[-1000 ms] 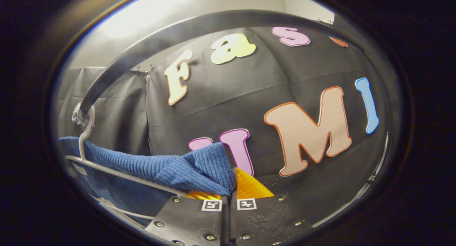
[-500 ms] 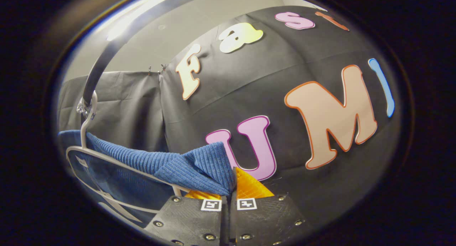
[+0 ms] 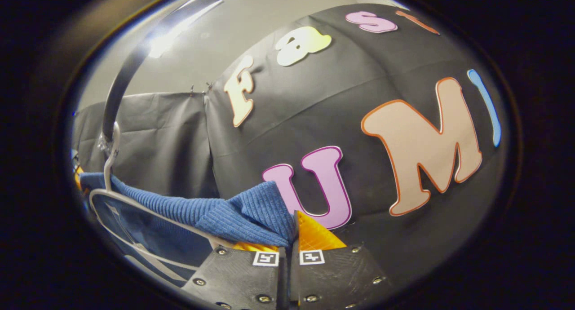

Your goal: Grasp the clothes on the hanger with both hands and then place them into the laundry hamper below.

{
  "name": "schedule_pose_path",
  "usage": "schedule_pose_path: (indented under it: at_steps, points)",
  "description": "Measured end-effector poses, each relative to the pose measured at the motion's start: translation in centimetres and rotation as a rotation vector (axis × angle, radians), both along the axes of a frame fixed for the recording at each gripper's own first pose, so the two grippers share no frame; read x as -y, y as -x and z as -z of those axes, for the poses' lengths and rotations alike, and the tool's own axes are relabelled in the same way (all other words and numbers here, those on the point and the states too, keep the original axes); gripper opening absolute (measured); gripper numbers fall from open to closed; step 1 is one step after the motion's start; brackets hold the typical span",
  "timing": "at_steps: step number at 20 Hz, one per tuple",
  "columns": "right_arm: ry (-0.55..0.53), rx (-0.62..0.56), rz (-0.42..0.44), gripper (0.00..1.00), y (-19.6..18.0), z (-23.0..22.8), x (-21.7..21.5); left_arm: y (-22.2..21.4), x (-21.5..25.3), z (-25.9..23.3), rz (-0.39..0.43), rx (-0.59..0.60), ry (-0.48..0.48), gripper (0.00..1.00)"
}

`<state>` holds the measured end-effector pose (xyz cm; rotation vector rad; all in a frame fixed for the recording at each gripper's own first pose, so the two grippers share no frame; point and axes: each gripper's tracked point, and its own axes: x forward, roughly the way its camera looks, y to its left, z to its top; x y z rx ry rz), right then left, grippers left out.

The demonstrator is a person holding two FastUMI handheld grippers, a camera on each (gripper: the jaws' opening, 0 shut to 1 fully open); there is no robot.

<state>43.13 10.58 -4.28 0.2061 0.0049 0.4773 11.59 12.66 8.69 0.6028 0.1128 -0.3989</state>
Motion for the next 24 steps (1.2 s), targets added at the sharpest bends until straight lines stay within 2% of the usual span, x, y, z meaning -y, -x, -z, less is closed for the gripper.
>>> schedule_pose_path:
  at_steps: [1,2,3,4,6,8,9,11,13,14,15,16,18,19,20,22,24]
  points:
    - [-0.01,-0.008,-0.002,0.02,-0.2,0.4,0.1,-1.0,-0.5,0.3,-0.017,0.011,0.04,0.05]
    - [-0.031,-0.01,0.009,0.03,-0.7,0.4,0.7,-1.8,-0.9,1.0,-0.034,0.013,0.106,0.0]
    - [-0.055,-0.03,0.012,0.07,-1.1,0.8,1.0,-2.5,-0.8,2.4,-0.047,-0.018,0.148,0.0]
    - [-0.095,-0.052,0.01,0.07,-1.5,1.0,1.2,-3.2,-1.0,3.8,-0.063,-0.034,0.176,0.05]
    - [-0.164,-0.085,-0.01,0.07,-2.2,0.9,1.0,-3.7,-0.9,6.4,-0.077,-0.06,0.201,0.01]
    - [-0.198,-0.097,-0.006,0.07,-3.0,0.6,1.6,-4.4,0.1,7.1,-0.091,-0.014,0.27,0.05]
    - [-0.223,-0.094,0.002,0.07,-3.4,0.2,2.0,-4.6,0.7,7.4,-0.098,0.018,0.292,0.01]
    - [-0.298,-0.087,-0.002,0.07,-4.3,-1.0,2.6,-5.1,1.3,8.7,-0.101,0.093,0.232,0.03]
    - [-0.35,-0.095,0.031,0.07,-5.3,-1.8,3.7,-5.5,1.1,10.1,-0.114,0.187,0.071,0.05]
    - [-0.33,-0.087,0.066,0.07,-5.9,-1.5,4.4,-5.7,0.9,11.8,-0.127,0.17,0.013,0.07]
    - [-0.302,-0.075,0.068,0.07,-5.9,-1.7,4.4,-5.5,1.0,12.9,-0.123,0.14,0.036,0.05]
    - [-0.281,-0.074,0.06,0.06,-5.9,-1.7,4.0,-5.3,1.7,13.2,-0.116,0.115,0.117,0.09]
    - [-0.241,-0.07,0.078,0.07,-6.5,-1.7,4.3,-5.4,2.9,13.2,-0.127,0.044,0.355,0.0]
    - [-0.239,-0.079,0.09,0.07,-6.9,-1.0,4.7,-5.3,3.3,13.2,-0.124,0.021,0.446,0.05]
    - [-0.256,-0.106,0.085,0.07,-7.3,0.0,4.8,-5.4,3.3,13.5,-0.139,0.01,0.502,0.08]
    - [-0.275,-0.189,0.047,0.07,-7.0,3.1,4.0,-6.3,4.3,14.3,-0.157,0.008,0.563,0.02]
    - [-0.249,-0.183,0.059,0.07,-6.5,4.2,3.7,-5.6,4.6,14.2,-0.181,0.03,0.589,0.05]
